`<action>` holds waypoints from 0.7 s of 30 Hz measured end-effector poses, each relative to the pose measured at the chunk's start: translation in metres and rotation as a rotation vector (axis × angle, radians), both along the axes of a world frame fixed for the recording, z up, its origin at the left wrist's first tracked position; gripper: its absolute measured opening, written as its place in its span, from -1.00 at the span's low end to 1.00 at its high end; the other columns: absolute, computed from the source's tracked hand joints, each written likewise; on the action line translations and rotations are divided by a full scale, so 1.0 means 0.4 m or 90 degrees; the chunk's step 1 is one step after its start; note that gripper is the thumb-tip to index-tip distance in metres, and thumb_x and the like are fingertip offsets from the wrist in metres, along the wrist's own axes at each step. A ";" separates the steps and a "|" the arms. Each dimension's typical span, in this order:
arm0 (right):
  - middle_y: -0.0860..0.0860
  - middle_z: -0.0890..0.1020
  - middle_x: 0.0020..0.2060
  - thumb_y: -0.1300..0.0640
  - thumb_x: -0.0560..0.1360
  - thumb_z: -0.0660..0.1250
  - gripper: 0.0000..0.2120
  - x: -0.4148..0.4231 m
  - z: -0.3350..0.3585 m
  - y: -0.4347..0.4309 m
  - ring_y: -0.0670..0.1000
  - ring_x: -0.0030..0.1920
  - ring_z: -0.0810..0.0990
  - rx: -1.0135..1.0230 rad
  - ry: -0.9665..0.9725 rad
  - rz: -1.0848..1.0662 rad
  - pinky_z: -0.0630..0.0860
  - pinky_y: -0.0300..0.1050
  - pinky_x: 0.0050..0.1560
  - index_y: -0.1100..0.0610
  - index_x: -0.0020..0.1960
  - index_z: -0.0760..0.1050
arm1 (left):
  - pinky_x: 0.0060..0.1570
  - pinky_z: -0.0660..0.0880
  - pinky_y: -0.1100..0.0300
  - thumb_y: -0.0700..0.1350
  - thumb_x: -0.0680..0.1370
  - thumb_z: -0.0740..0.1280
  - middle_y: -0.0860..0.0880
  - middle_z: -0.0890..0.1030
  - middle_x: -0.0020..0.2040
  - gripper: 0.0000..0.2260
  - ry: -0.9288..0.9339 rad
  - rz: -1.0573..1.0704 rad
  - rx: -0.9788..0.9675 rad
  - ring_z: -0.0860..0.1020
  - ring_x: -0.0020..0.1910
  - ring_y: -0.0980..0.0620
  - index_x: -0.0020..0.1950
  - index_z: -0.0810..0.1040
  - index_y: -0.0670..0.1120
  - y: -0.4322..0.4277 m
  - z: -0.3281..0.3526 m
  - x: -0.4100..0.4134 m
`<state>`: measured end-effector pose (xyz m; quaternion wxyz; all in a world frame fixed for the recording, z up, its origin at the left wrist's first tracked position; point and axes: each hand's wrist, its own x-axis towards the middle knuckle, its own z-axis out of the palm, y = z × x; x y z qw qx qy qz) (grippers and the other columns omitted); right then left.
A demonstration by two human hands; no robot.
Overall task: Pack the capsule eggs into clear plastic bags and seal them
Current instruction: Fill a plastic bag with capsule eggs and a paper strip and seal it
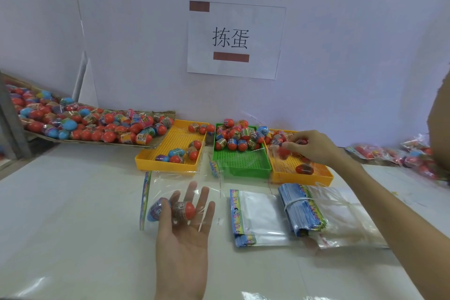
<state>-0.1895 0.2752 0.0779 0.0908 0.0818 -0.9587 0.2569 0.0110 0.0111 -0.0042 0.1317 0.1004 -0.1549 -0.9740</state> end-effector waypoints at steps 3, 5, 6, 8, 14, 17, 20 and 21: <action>-0.06 0.62 -0.17 -0.14 0.56 0.37 -0.77 0.008 0.009 0.010 -0.06 -0.31 0.56 -0.019 0.014 -0.015 0.35 -0.35 -0.44 0.02 0.00 0.62 | 0.04 0.65 -0.09 0.09 0.49 0.31 -0.14 0.70 0.18 -0.74 0.000 0.004 -0.003 0.69 0.12 -0.17 0.02 0.59 -0.05 0.001 0.002 0.002; -0.04 0.62 -0.22 -0.02 0.60 0.36 -0.85 0.008 0.019 0.015 -0.01 -0.36 0.58 -0.054 0.011 -0.021 0.38 -0.35 -0.44 0.05 0.02 0.63 | 0.11 0.61 -0.10 0.09 0.51 0.30 -0.13 0.69 0.19 -0.76 -0.002 0.004 -0.011 0.69 0.13 -0.16 0.02 0.59 -0.04 0.002 0.005 0.003; -0.01 0.62 -0.24 0.07 0.60 0.34 -0.87 0.009 0.024 0.015 -0.03 -0.38 0.57 -0.069 0.012 -0.023 0.40 -0.31 -0.41 0.06 0.04 0.65 | 0.13 0.55 -0.09 0.09 0.52 0.29 -0.13 0.69 0.19 -0.76 -0.003 0.005 -0.013 0.69 0.13 -0.16 0.02 0.59 -0.04 0.002 0.006 0.003; 0.02 0.64 -0.27 0.18 0.58 0.30 -0.84 0.016 0.031 0.007 -0.10 -0.44 0.53 -0.117 0.033 -0.029 0.42 -0.29 -0.43 0.05 0.03 0.67 | 0.14 0.50 -0.09 0.08 0.55 0.28 -0.14 0.69 0.20 -0.76 -0.005 0.007 -0.015 0.68 0.14 -0.17 0.03 0.60 -0.05 0.004 0.008 0.004; 0.23 0.69 -0.16 0.26 0.55 0.25 -0.73 0.094 0.037 -0.062 -0.08 -0.49 0.52 -0.308 0.051 -0.072 0.52 -0.15 -0.41 -0.01 -0.10 0.67 | 0.12 0.50 -0.08 0.09 0.60 0.25 -0.14 0.69 0.20 -0.75 -0.009 0.011 -0.028 0.68 0.15 -0.17 0.05 0.59 -0.05 0.003 0.007 0.009; 0.26 0.68 -0.06 0.32 0.55 0.23 -0.72 0.172 0.056 -0.119 -0.05 -0.45 0.51 -0.476 0.018 -0.022 0.57 -0.11 -0.39 0.09 -0.07 0.69 | 0.10 0.51 -0.09 0.09 0.52 0.29 -0.14 0.69 0.19 -0.74 -0.012 0.013 -0.023 0.68 0.13 -0.17 0.05 0.59 -0.05 0.001 0.011 0.009; 0.15 0.72 -0.13 0.34 0.51 0.24 -0.71 0.271 0.079 -0.175 0.00 -0.49 0.52 -0.555 0.050 0.109 0.50 -0.14 -0.45 0.11 -0.11 0.71 | 0.10 0.51 -0.08 0.09 0.56 0.27 -0.14 0.69 0.20 -0.75 -0.013 0.019 -0.035 0.68 0.14 -0.17 0.06 0.59 -0.05 0.000 0.009 0.009; 0.14 0.71 -0.14 0.32 0.48 0.25 -0.74 0.307 0.080 -0.193 0.04 -0.49 0.51 -0.588 0.066 0.145 0.48 -0.13 -0.46 0.12 -0.11 0.70 | 0.11 0.51 -0.08 0.09 0.60 0.25 -0.14 0.69 0.20 -0.75 -0.017 0.021 -0.040 0.68 0.15 -0.17 0.07 0.59 -0.05 0.000 0.007 0.010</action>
